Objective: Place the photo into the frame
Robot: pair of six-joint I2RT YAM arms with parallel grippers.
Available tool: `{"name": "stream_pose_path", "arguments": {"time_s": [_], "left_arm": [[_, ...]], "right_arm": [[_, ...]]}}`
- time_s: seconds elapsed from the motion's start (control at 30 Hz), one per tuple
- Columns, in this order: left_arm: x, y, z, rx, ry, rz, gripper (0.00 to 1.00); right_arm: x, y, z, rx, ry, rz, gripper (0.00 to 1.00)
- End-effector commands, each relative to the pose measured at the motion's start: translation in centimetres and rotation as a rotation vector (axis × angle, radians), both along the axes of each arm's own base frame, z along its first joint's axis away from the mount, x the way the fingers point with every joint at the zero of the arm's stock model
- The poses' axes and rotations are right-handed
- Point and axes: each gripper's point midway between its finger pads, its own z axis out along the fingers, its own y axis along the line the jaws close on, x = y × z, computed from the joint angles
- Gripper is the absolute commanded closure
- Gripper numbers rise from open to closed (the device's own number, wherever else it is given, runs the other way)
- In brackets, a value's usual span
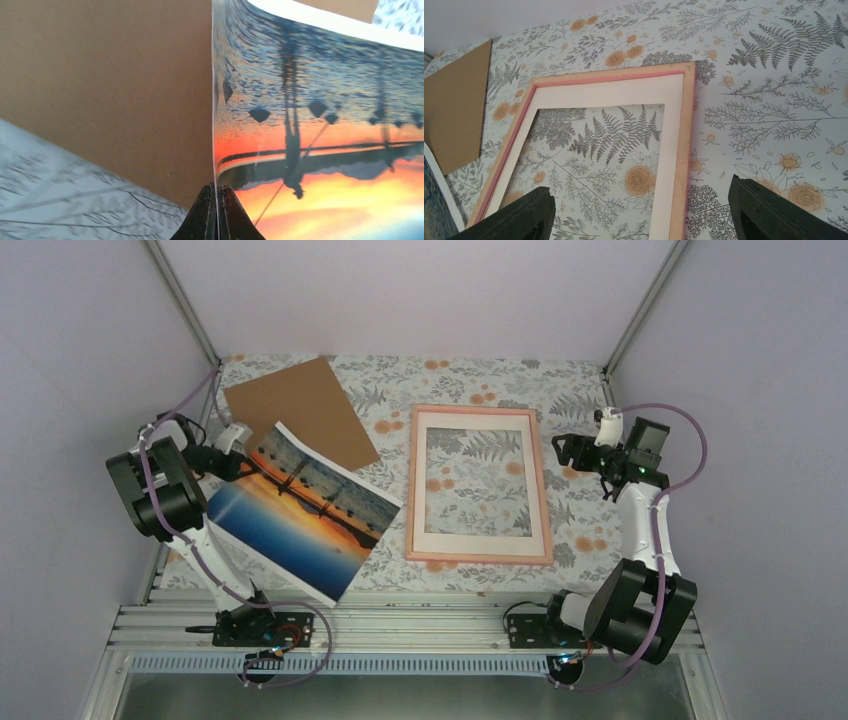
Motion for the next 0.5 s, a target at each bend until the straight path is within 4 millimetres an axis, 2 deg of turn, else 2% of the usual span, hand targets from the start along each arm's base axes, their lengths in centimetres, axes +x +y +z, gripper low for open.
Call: {"name": "stream_pose_path", "arguments": {"time_s": [0.0,0.13,0.27,0.37,0.43,0.47], "left_arm": [[3.7,-0.6,9.0,-0.062,-0.189,0.02,0.98],[7.4,-1.5,17.7,-0.06,-0.342,0.046,0.98],[11.5,-3.2,27.2,0.039,-0.553,0.062,0.97],[14.3,-6.5,33.9,0.186,-0.745,0.061,0.98],[15.7,-10.1,37.0,0.294,-0.87,0.024,0.98],[16.0,-12.4,38.2,0.338,-0.926,-0.015,0.98]], "right_arm": [[0.5,-0.1,0.6,-0.012,-0.013,-0.006,0.14],[0.3,-0.1,0.4,-0.011,-0.014,-0.012,0.15],[0.2,-0.1,0.3,-0.008,-0.015,-0.016,0.15],[0.2,-0.2,0.5,-0.013,-0.019,-0.019,0.15],[0.1,-0.2,0.6,-0.018,-0.023,-0.023,0.15],[0.0,-0.3,0.7,-0.02,-0.024,-0.026,0.15]]}}
